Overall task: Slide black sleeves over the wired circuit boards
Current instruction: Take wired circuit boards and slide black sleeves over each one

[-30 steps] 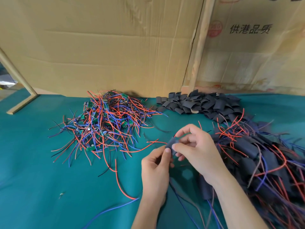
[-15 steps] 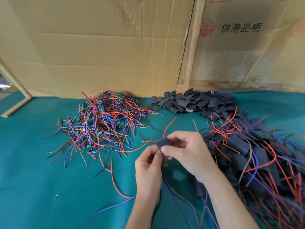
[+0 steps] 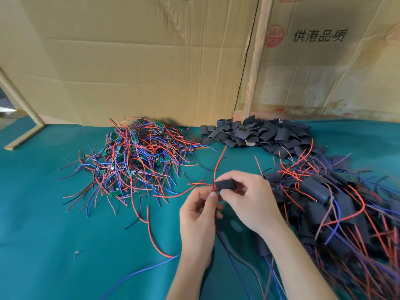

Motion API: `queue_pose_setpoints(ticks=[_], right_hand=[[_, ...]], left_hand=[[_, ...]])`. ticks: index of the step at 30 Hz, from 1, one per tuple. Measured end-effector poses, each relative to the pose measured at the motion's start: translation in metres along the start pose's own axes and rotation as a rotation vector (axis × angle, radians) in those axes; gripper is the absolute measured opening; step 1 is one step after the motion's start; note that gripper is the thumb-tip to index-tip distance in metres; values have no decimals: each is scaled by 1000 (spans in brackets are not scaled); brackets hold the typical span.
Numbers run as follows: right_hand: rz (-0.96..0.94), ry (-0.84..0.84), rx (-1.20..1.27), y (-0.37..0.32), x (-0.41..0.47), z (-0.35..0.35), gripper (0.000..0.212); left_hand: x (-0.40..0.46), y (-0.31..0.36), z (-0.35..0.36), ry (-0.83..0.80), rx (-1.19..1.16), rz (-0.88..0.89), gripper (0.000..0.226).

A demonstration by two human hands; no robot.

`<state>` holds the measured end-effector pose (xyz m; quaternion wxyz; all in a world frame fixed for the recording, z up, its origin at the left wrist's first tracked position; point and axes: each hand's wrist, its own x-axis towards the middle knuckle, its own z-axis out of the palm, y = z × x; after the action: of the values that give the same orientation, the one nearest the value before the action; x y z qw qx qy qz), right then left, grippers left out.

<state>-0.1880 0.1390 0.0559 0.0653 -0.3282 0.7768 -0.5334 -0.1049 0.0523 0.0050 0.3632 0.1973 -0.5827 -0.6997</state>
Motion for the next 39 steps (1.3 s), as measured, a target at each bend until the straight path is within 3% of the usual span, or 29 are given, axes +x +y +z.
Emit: queue_pose_setpoints(ticks=[4, 10, 19, 25, 29, 34, 39], right_hand=[[-51, 39, -168, -2, -2, 2, 31], [-92, -3, -336, -7, -4, 10, 27], [201, -95, 80, -6, -1, 7, 32], [205, -90, 238, 2, -1, 8, 28], [223, 72, 430, 5, 4, 6, 32], [323, 435, 973, 10, 15, -23, 21], [388, 449, 1118, 12, 15, -29, 16]], left_hand=[[3, 1, -2, 30, -99, -82, 14], [-1, 2, 0, 8, 17, 13, 18], [0, 3, -1, 42, 31, 52, 21], [1, 1, -2, 45, 43, 62, 22], [1, 0, -2, 35, 23, 62, 15], [0, 2, -2, -49, -61, 13, 11], [-1, 3, -2, -68, -81, 6, 10]])
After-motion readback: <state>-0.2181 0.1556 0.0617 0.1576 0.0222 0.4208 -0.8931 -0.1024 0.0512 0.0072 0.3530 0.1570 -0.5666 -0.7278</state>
